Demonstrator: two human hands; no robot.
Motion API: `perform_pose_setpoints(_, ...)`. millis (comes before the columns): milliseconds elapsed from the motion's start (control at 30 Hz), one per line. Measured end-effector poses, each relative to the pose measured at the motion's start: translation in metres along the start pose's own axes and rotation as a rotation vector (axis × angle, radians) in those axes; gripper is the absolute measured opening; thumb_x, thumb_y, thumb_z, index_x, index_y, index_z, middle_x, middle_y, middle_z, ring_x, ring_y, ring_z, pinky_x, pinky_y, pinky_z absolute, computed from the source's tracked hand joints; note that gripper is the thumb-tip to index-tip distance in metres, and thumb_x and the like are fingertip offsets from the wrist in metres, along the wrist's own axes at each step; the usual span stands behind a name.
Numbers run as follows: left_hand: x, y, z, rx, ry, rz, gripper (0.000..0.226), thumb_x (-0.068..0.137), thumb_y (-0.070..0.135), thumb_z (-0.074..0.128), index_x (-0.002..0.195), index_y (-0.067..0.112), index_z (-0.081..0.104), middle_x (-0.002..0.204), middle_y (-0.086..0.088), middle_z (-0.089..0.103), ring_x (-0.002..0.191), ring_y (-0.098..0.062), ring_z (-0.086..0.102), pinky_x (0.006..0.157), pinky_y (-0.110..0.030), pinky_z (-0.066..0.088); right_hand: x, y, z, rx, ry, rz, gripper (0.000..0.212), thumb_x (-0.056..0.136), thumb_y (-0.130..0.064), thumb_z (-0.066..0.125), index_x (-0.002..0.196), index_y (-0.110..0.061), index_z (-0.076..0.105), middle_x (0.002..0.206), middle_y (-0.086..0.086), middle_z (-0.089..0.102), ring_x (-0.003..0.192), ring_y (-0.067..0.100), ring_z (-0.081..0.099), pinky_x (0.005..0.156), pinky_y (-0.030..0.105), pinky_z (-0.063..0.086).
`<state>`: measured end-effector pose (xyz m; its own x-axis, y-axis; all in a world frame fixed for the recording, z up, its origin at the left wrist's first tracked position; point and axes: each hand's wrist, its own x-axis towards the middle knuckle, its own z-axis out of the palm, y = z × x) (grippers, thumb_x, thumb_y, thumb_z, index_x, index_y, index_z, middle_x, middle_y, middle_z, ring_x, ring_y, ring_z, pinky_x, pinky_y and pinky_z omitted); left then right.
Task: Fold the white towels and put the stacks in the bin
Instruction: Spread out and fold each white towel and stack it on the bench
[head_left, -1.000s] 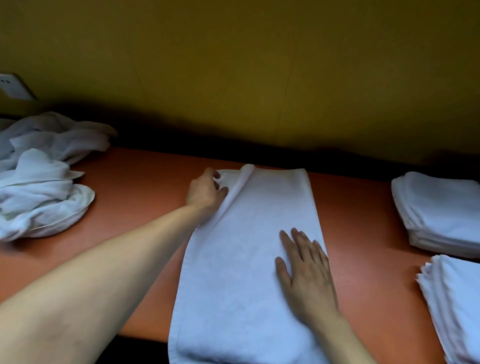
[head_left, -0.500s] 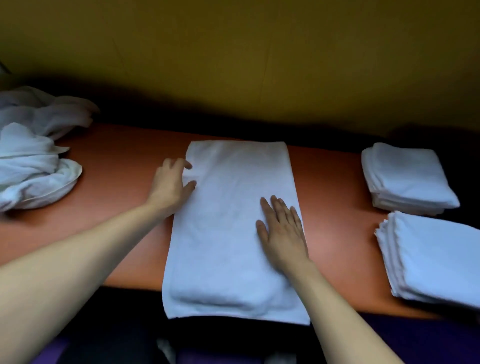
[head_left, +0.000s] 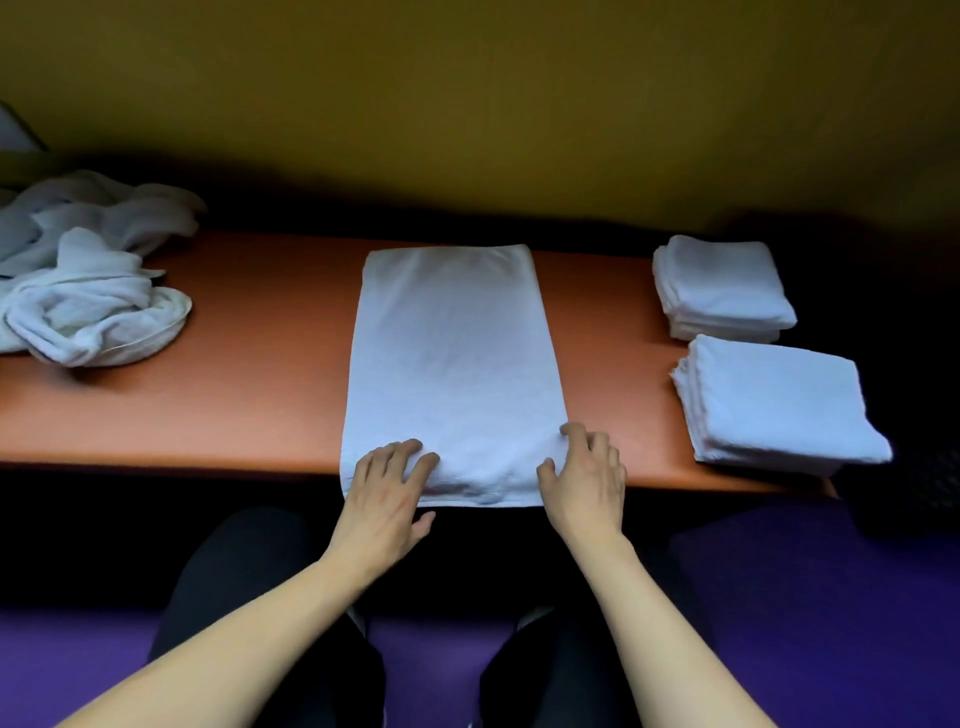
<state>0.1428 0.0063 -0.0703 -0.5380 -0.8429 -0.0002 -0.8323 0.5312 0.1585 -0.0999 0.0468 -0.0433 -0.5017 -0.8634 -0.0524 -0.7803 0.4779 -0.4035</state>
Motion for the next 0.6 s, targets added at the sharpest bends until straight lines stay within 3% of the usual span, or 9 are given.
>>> perform_pose_setpoints(300, 0.004, 0.005, -0.002, 0.056, -0.021, -0.024, 0.077, 0.054, 0.023, 0.085, 0.125, 0.022, 0.055, 0.130, -0.005, 0.050, 0.111, -0.030, 0.055, 0.099, -0.043, 0.041, -0.009, 0.009, -0.013, 0.125, -0.089, 0.101, 0.032, 0.094, -0.031, 0.056, 0.119, -0.016, 0.043, 0.118, 0.007, 0.058, 0.103, 0.032, 0.062, 0.082, 0.042, 0.049)
perform_pose_setpoints(433, 0.010, 0.007, 0.001, 0.090, -0.018, -0.053, 0.075, 0.050, 0.016, 0.083, 0.120, 0.020, 0.057, 0.125, -0.005, 0.050, 0.104, -0.030, 0.054, 0.094, -0.042, 0.040, -0.008, 0.007, -0.016, 0.149, -0.112, 0.132, 0.030, 0.095, -0.030, 0.057, 0.116, -0.016, 0.042, 0.116, 0.007, 0.057, 0.097, 0.033, 0.062, 0.071, 0.037, 0.043)
perform_pose_setpoints(600, 0.019, 0.010, 0.007, 0.143, 0.017, -0.098, 0.072, 0.045, 0.000, 0.075, 0.113, 0.017, 0.060, 0.116, -0.008, 0.051, 0.094, -0.032, 0.054, 0.087, -0.044, 0.040, -0.005, 0.008, -0.015, 0.139, -0.169, 0.194, 0.030, 0.095, -0.031, 0.055, 0.114, -0.015, 0.039, 0.112, 0.011, 0.063, 0.097, 0.037, 0.062, 0.068, 0.036, 0.039)
